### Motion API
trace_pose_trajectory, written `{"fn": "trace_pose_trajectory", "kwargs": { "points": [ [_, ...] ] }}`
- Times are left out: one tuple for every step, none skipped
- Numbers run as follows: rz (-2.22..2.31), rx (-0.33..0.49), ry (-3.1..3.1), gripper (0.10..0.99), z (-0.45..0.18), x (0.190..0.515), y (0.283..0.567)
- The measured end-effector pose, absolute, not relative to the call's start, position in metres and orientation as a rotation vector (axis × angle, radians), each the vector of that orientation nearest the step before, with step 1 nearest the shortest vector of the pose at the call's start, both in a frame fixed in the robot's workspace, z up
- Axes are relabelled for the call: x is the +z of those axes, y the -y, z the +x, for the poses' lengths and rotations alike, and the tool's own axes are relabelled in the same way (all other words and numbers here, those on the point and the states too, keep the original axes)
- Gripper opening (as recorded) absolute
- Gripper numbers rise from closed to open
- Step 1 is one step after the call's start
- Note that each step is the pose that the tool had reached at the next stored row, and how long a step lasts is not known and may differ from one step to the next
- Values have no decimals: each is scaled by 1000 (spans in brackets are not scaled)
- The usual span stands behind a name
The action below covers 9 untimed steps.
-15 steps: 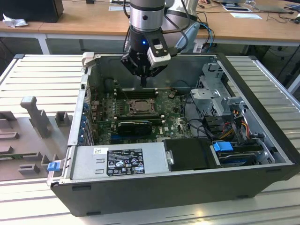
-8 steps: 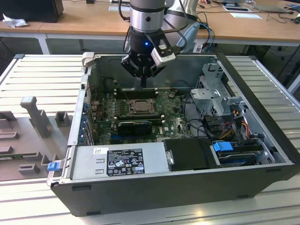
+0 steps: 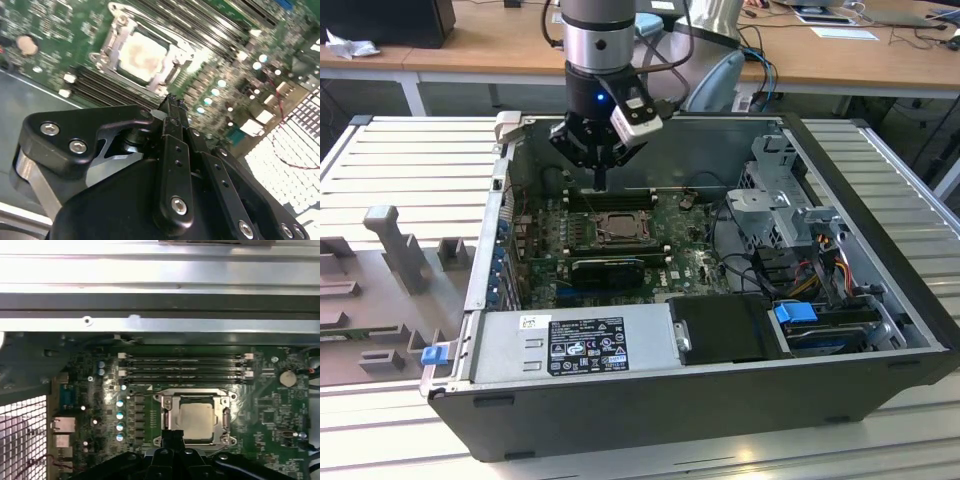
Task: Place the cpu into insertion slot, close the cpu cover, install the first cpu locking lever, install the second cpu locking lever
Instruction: 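Install the first cpu locking lever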
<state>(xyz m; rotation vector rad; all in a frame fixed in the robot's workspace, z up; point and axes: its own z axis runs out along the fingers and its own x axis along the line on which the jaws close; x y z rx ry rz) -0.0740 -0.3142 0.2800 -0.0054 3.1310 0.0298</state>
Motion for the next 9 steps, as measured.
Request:
{"fn": "trace_pose_trajectory", "kwargs": {
  "points": [
    [-8,30,-3131,106,-77,278,314],
    [-12,30,-3131,106,-81,276,314],
    [-15,30,-3131,106,-85,273,314],
    [-20,31,-3131,106,-91,271,314],
    [-24,32,-3131,106,-96,269,314],
    [-29,33,-3131,106,-101,268,314],
    [-31,33,-3131,106,-104,267,314],
    [-35,33,-3131,106,-109,266,313],
    [-37,33,-3131,106,-111,265,313]
  ]
}}
